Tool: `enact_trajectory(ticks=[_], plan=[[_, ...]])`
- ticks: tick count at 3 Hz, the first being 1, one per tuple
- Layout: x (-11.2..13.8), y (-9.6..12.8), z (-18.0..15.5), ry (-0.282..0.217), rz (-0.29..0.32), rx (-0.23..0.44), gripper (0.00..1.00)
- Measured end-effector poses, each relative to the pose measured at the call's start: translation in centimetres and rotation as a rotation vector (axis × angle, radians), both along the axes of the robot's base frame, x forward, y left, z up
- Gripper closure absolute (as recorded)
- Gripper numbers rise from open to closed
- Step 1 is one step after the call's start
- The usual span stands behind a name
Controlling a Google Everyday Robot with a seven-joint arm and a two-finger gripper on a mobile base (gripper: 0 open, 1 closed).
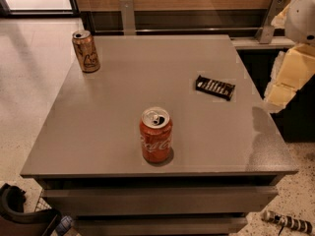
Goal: Move rxbar chocolate near orange can
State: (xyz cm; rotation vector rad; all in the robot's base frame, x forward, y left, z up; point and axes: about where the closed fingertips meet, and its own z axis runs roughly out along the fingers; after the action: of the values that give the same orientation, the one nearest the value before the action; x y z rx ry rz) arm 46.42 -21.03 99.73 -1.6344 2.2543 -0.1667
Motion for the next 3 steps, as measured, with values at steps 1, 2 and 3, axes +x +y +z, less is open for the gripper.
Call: enact_trajectory(ticks=[1, 2, 3], plan=[[0.0, 0.0, 0.0, 0.0, 0.0, 0.0, 0.0], [0.5, -0.1, 0.0, -0.008, 0.003, 0.019, 0.0], [2.4, -0.9, -0.7, -0.037, 0.023, 0.095, 0.0]])
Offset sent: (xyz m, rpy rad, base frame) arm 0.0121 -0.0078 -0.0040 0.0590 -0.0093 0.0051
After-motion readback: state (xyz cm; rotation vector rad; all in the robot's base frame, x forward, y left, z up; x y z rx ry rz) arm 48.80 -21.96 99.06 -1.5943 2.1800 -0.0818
